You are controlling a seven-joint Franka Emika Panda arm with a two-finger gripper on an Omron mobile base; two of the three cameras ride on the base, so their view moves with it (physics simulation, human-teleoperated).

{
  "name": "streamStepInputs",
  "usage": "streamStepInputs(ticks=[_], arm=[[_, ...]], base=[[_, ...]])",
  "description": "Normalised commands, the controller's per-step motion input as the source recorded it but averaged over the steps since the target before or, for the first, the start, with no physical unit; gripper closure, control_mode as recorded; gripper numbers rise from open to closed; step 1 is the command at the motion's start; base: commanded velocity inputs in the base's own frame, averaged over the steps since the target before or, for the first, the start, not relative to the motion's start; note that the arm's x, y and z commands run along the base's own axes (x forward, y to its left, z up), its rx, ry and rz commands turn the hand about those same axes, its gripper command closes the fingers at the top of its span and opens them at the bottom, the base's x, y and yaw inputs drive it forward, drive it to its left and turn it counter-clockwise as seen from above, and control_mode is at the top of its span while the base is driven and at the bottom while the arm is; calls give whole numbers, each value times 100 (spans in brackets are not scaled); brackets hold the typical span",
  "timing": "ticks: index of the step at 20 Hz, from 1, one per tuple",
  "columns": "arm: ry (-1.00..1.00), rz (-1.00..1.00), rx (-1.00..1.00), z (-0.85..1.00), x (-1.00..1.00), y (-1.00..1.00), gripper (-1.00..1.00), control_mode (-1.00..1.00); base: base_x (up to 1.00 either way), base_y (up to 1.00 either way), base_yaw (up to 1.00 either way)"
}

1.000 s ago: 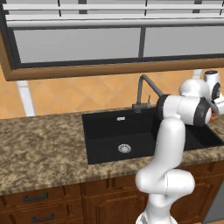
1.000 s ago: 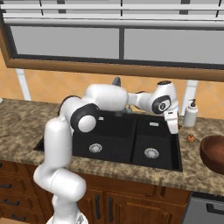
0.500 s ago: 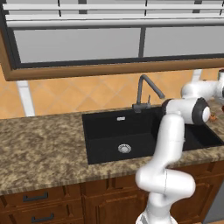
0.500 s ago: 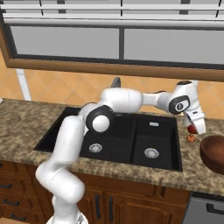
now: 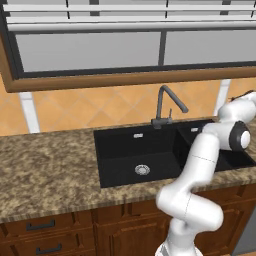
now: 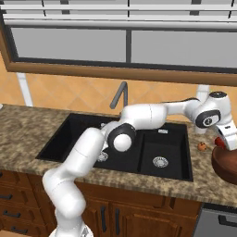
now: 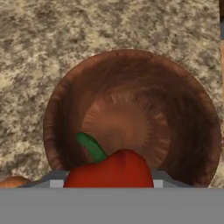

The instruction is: Pick the bell pepper from the sink and place it in the bowl. Then pick the bowl and place it in the microwave. Then close the microwave door and press the start button.

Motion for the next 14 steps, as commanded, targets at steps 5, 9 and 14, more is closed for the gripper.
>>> streamStepInputs(ticks=[5,9,14], arm=[[-2,-1,-3,-63,20,-5,100,-100],[-2,0,0,-56,5,-11,100,-100],[-1,0,1,-44,0,-52,100,-100]], base=[[0,0,0],[0,0,0],[0,0,0]])
